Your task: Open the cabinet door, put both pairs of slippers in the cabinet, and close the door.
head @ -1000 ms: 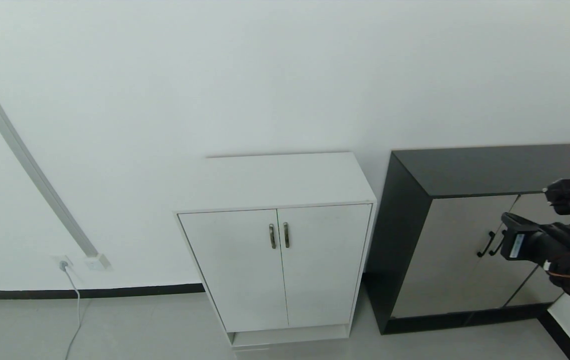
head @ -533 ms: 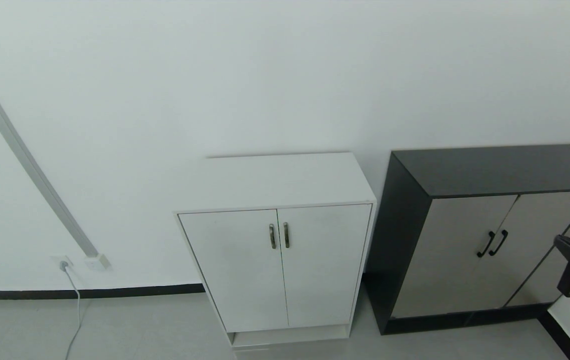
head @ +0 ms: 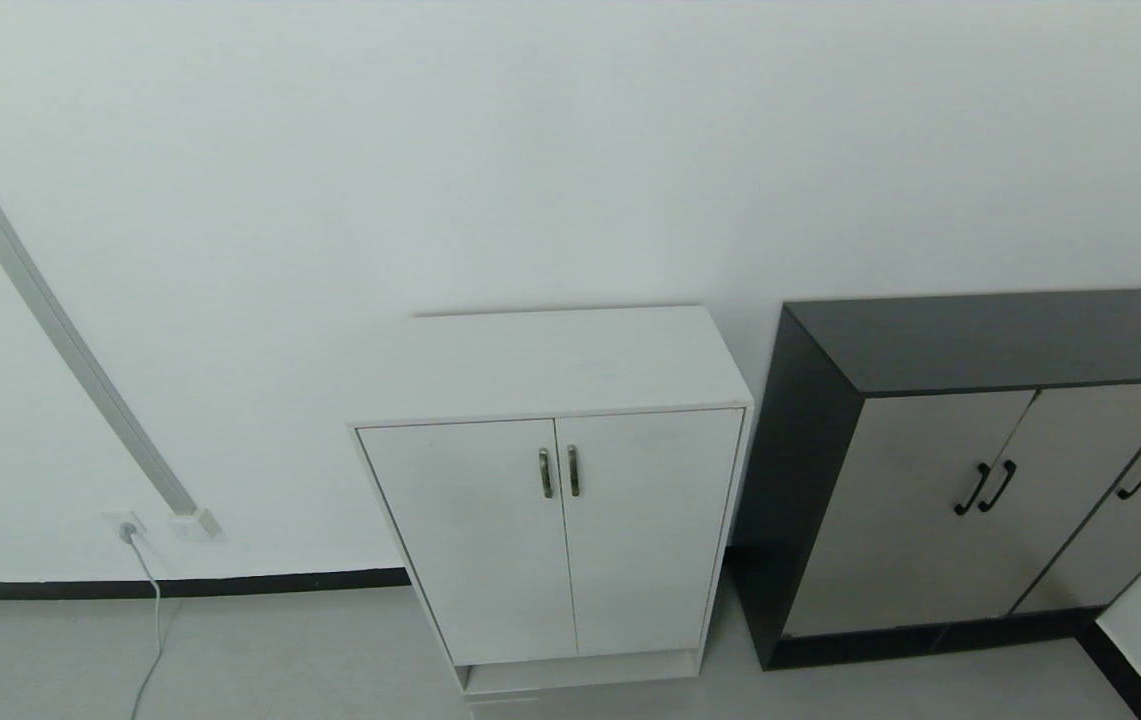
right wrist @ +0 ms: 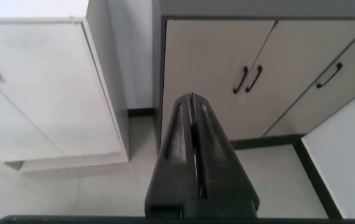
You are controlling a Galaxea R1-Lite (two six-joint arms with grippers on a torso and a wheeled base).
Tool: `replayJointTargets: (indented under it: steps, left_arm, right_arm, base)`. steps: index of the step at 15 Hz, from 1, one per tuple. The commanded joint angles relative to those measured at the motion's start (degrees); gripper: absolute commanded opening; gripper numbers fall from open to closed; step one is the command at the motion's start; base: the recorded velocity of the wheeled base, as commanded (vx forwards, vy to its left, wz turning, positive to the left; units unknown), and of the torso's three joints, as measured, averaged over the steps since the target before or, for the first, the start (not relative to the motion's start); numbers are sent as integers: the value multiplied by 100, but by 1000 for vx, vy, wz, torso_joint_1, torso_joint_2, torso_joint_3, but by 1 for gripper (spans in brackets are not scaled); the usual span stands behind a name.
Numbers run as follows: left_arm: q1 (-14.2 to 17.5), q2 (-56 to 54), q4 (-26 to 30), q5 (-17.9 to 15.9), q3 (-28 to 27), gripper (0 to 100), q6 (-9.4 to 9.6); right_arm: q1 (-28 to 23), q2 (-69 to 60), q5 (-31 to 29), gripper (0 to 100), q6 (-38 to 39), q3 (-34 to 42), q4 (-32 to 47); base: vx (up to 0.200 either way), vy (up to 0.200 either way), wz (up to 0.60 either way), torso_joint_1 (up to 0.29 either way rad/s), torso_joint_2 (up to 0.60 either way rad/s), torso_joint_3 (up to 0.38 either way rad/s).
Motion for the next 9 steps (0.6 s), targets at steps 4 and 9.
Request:
replayJointTargets:
  steps: [4,9]
  left_arm:
    - [1,-1,-1,2,1,0,-2]
    - [1,-1,-1,2,1,0,-2]
  right_arm:
    - [9,-2239,488,0,12,-26,2041]
    - [27,-3153,655,0,12,1,3016]
  base:
    - [0,0,0,0,0,0]
    - [0,0,0,0,0,0]
